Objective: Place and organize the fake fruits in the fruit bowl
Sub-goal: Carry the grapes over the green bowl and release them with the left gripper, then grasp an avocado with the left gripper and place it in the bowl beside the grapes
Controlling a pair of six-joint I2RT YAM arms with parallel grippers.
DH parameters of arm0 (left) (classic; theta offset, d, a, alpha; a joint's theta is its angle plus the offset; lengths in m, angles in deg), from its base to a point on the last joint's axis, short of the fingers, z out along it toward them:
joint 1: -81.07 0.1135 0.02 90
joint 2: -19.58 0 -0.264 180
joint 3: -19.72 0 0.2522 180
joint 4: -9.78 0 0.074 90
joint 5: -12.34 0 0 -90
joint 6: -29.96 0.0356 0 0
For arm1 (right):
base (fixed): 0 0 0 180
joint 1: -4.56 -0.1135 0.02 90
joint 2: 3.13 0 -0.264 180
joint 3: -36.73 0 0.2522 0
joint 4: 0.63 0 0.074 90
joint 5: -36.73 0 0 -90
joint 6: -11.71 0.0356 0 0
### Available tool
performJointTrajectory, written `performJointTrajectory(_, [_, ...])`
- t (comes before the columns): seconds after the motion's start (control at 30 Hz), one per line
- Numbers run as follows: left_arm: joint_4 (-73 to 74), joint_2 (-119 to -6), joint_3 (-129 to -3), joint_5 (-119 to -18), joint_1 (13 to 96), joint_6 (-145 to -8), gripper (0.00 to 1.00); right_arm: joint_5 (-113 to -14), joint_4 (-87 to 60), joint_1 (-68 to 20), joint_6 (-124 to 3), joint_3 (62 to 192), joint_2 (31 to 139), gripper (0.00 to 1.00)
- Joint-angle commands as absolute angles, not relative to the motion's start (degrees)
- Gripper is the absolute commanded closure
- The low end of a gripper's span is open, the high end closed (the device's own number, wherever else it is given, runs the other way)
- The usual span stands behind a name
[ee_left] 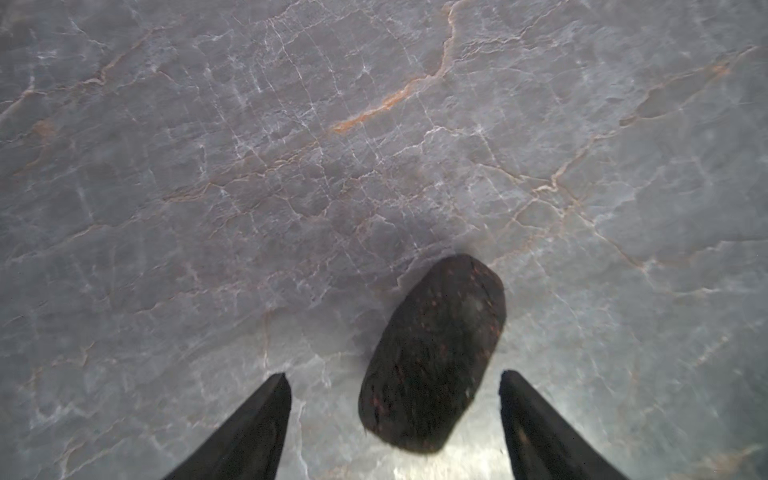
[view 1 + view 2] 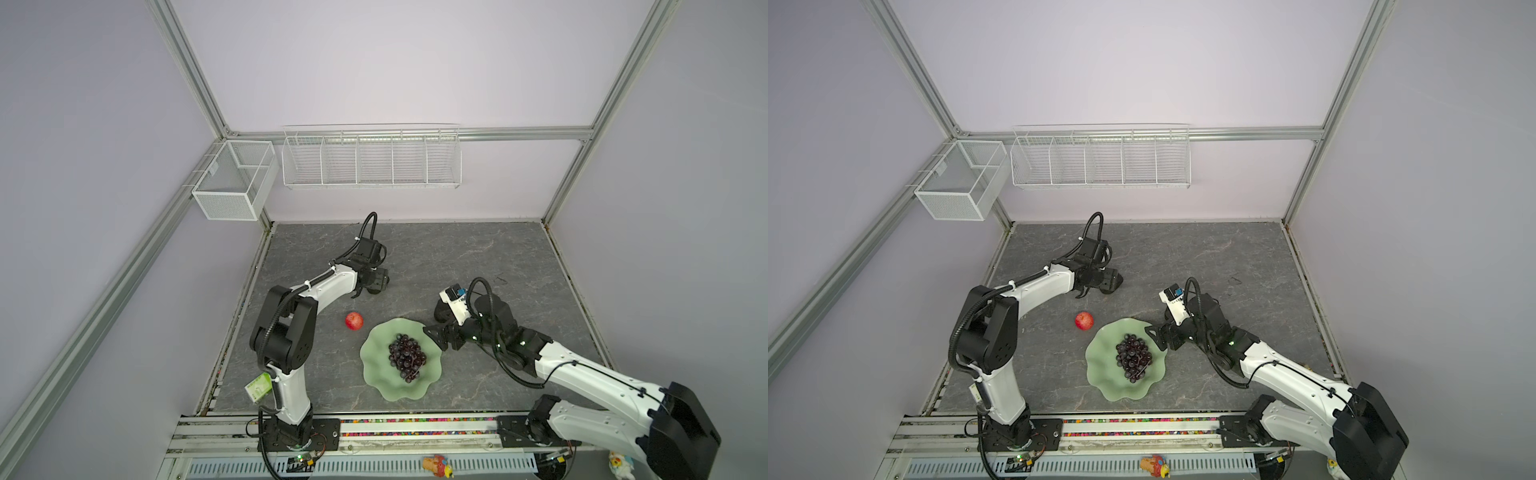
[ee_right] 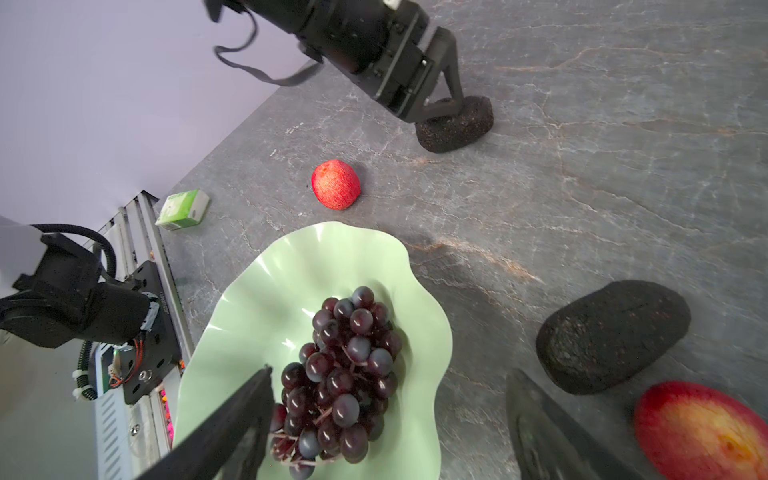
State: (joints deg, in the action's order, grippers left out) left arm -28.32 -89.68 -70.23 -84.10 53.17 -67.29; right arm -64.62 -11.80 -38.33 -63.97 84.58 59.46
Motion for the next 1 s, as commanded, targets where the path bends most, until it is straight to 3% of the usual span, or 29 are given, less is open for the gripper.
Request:
performJointTrajectory(0.0, [-31.31,-92.61,-73.44,-81.47,52.97,-64.86,0.21,-66.27,-9.66,-38.83,-64.49,86.24,60.64,0.12])
performJointTrajectory(0.27, [-30.65,-95.49,-73.76,-80.3,53.02,-65.63,0.28,-65.62,-10.19,-38.8,-64.91,85.89,61.1,0.12])
performJointTrajectory(0.47, [-29.32,-92.97,-72.21,-79.07,52.98,-67.32,0.52,-65.28,-10.96,-38.8,-64.92,85.9,59.95,0.12])
performJointTrajectory(0.63, [-29.04,-82.44,-65.75,-77.26,51.63,-70.39,0.61,-63.61,-11.54,-38.81,-64.42,83.98,57.56,0.12])
performJointTrajectory(0.87, [-41.51,-63.03,-54.41,-85.13,38.53,-76.77,0.6,-60.39,-14.15,-38.81,-62.3,79.84,51.73,0.12])
performJointTrajectory(0.97, [-45.52,-55.52,-49.18,-83.89,34.35,-80.76,0.6,-60.64,-15.21,-38.85,-62.17,78.19,49.55,0.12])
